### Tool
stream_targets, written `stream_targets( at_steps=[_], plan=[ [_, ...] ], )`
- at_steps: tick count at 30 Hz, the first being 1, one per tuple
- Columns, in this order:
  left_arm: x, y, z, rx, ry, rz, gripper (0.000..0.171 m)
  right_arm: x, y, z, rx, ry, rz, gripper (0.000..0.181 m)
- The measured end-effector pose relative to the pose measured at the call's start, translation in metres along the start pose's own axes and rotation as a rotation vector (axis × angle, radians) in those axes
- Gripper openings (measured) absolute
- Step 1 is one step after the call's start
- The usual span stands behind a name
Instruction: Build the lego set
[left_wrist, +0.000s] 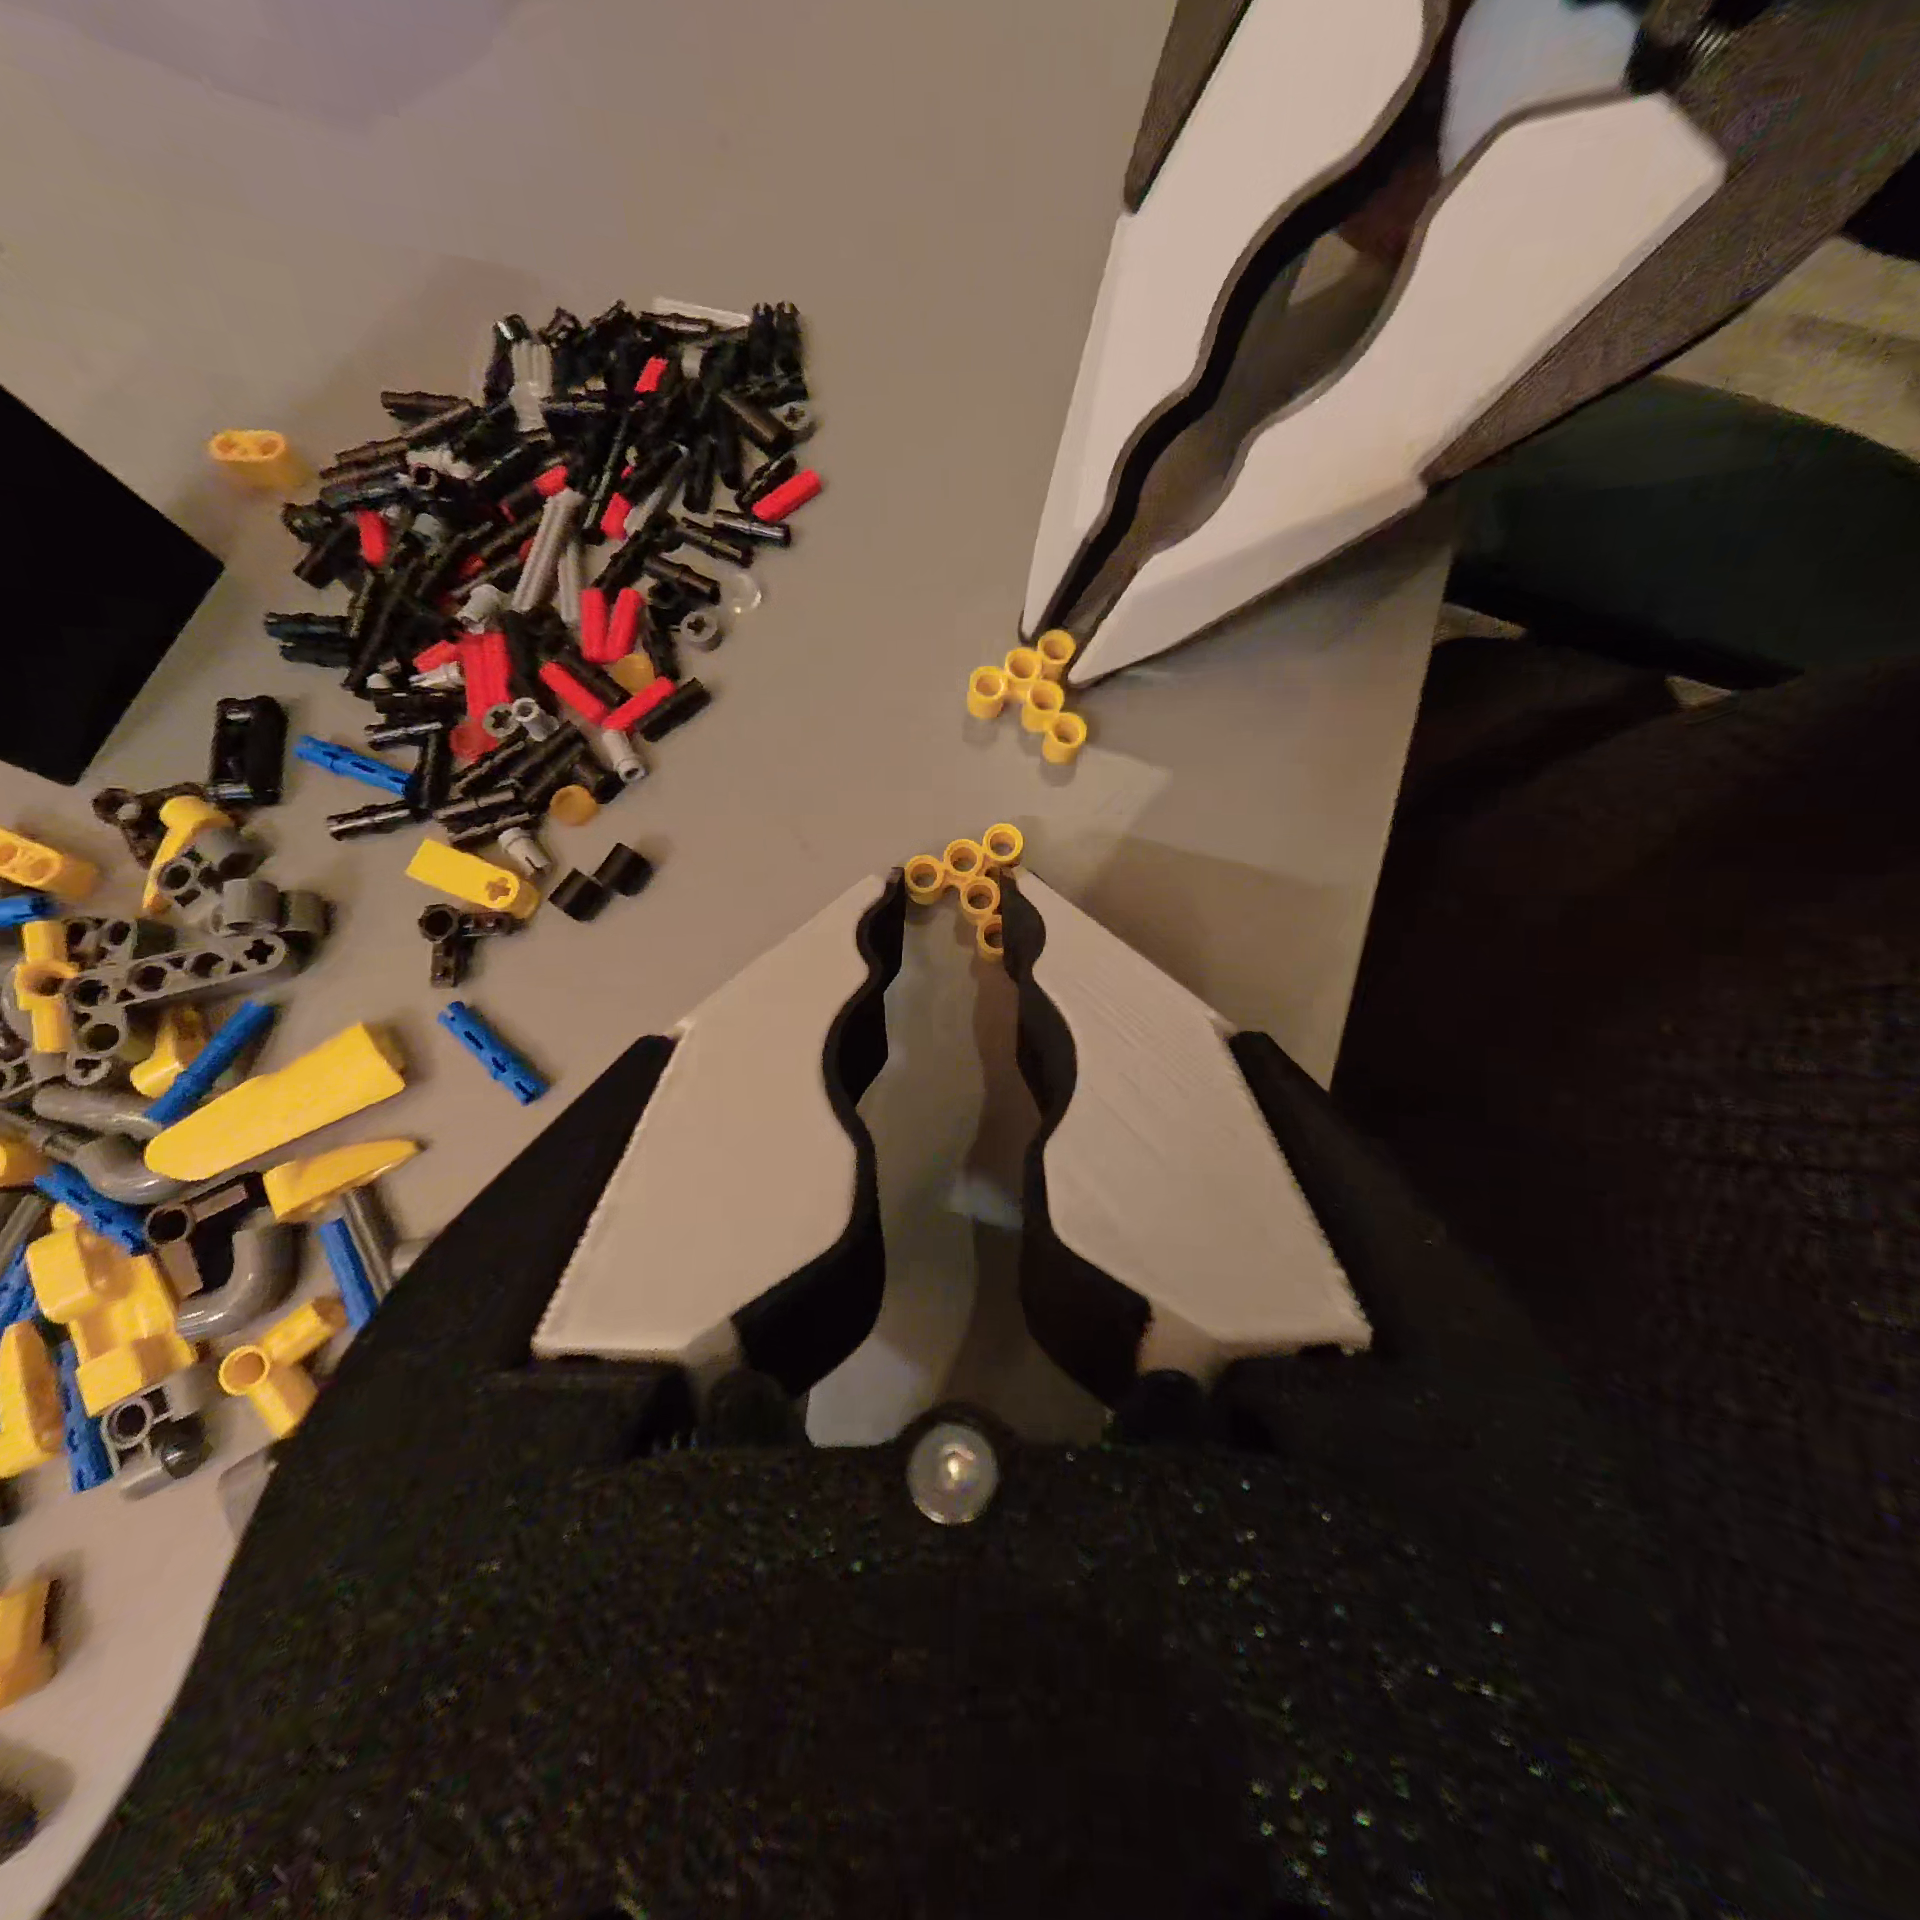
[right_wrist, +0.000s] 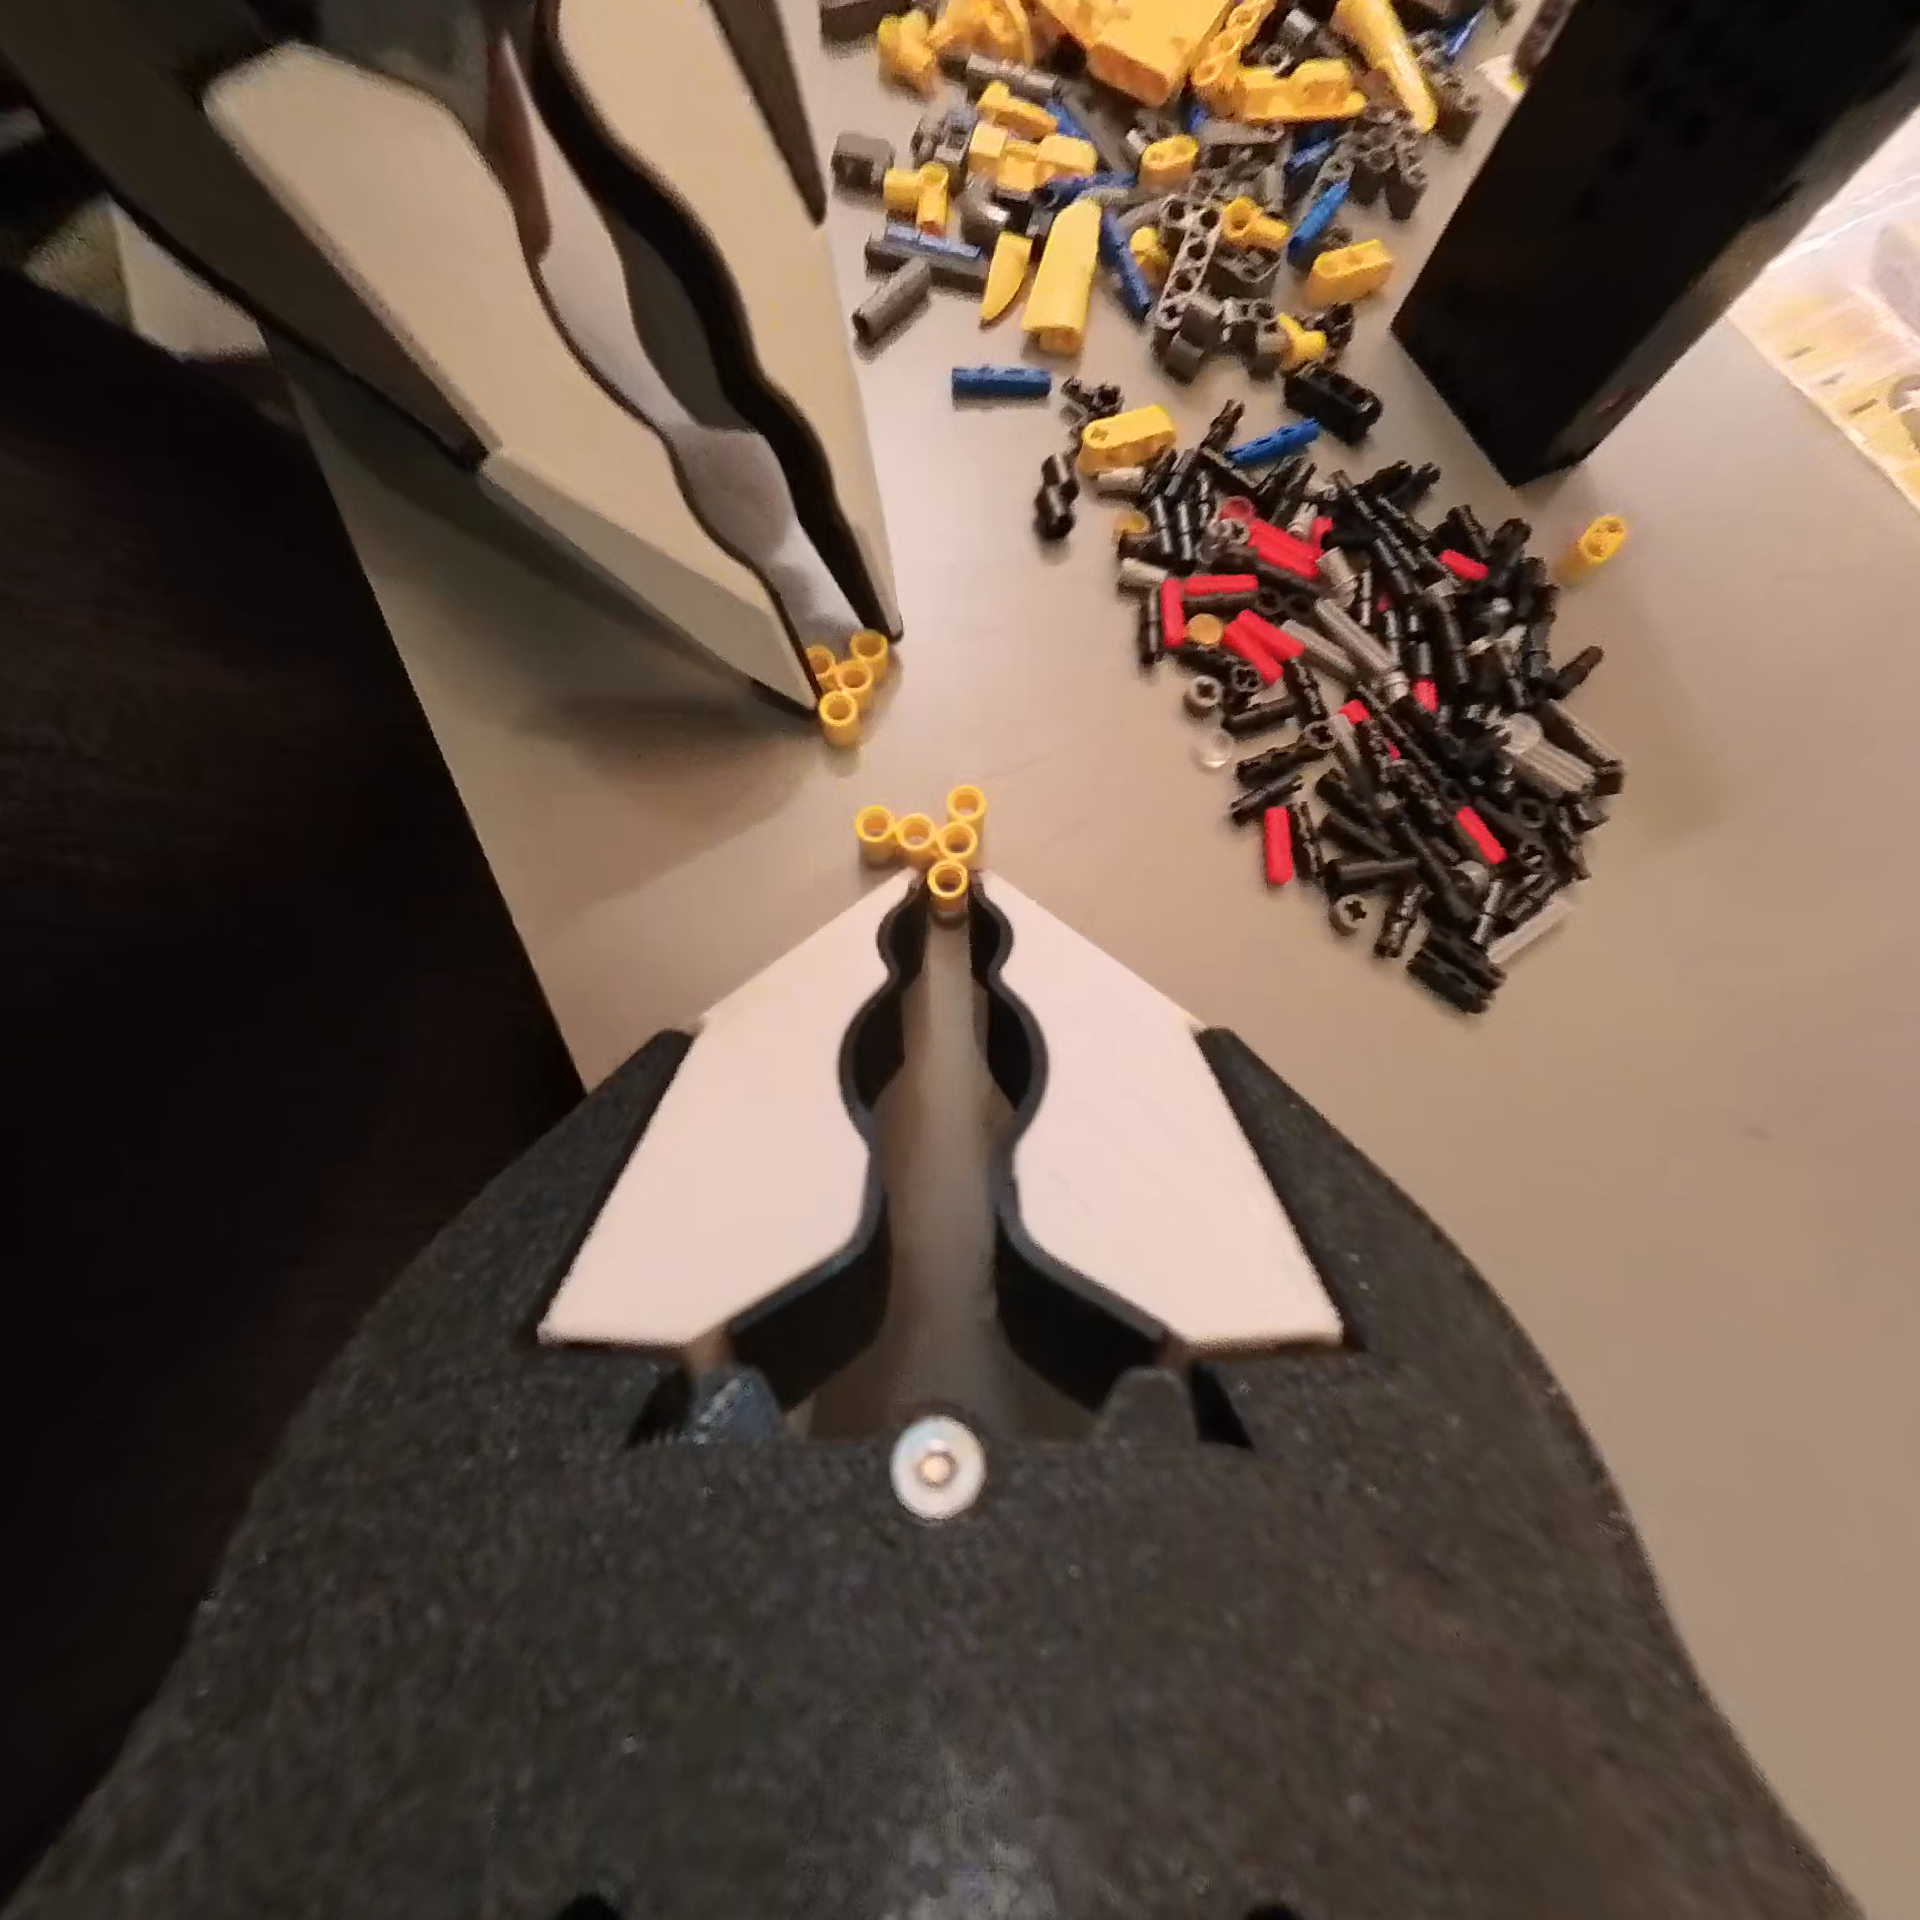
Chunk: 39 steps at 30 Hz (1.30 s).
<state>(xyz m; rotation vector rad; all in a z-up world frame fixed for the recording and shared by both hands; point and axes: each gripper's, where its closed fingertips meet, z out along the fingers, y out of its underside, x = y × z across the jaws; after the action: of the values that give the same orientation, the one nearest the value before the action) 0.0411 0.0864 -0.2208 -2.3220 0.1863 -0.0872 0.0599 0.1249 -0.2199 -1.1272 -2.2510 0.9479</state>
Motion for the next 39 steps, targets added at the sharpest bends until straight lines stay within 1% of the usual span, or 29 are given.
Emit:
stream_targets(
  at_steps=[2,7,11,15,17,21,23,25,27,29,33,35,37,39],
  plan=[
    [0.002,0.001,-0.002,0.002,0.028,-0.02,0.018,-0.004,0.0,0.002,0.005,-0.014,-0.023,0.008],
    [0.004,0.0,-0.006,0.026,0.046,-0.055,0.019,-0.011,-0.004,0.005,0.023,-0.076,-0.007,0.009],
    [-0.001,0.0,-0.015,0.062,0.056,-0.1,0.019,-0.011,-0.007,0.001,0.037,-0.112,0.012,0.022],
    [-0.012,-0.004,-0.026,0.131,0.071,-0.178,0.019,-0.01,-0.021,-0.005,0.126,-0.155,0.089,0.023],
    [-0.02,-0.006,-0.031,0.158,0.052,-0.21,0.019,-0.011,-0.03,-0.005,0.175,-0.188,0.126,0.024],
    [-0.036,-0.006,-0.034,0.186,-0.029,-0.24,0.019,0.004,-0.036,0.003,0.188,-0.12,0.152,0.024],
    [-0.042,-0.005,-0.038,0.197,-0.084,-0.247,0.019,0.014,-0.034,0.012,0.148,-0.055,0.157,0.024],
    [-0.046,-0.004,-0.044,0.223,-0.138,-0.26,0.019,0.013,-0.036,0.016,0.134,-0.035,0.127,0.023],
    [-0.049,-0.006,-0.051,0.26,-0.179,-0.259,0.019,0.015,-0.043,0.016,0.172,-0.019,0.115,0.023],
    [-0.053,-0.007,-0.056,0.288,-0.209,-0.262,0.019,0.018,-0.051,0.014,0.216,-0.032,0.146,0.022],
    [-0.056,-0.004,-0.052,0.258,-0.221,-0.283,0.019,0.026,-0.057,0.014,0.254,-0.074,0.239,0.022],
    [-0.056,-0.003,-0.05,0.244,-0.226,-0.275,0.019,0.031,-0.056,0.016,0.247,-0.052,0.262,0.015],
    [-0.058,-0.002,-0.051,0.24,-0.249,-0.275,0.019,0.034,-0.056,0.018,0.238,-0.022,0.253,0.01],
    [-0.06,-0.002,-0.051,0.24,-0.261,-0.28,0.019,0.033,-0.055,0.02,0.221,0.0,0.228,0.01]
  ],
)
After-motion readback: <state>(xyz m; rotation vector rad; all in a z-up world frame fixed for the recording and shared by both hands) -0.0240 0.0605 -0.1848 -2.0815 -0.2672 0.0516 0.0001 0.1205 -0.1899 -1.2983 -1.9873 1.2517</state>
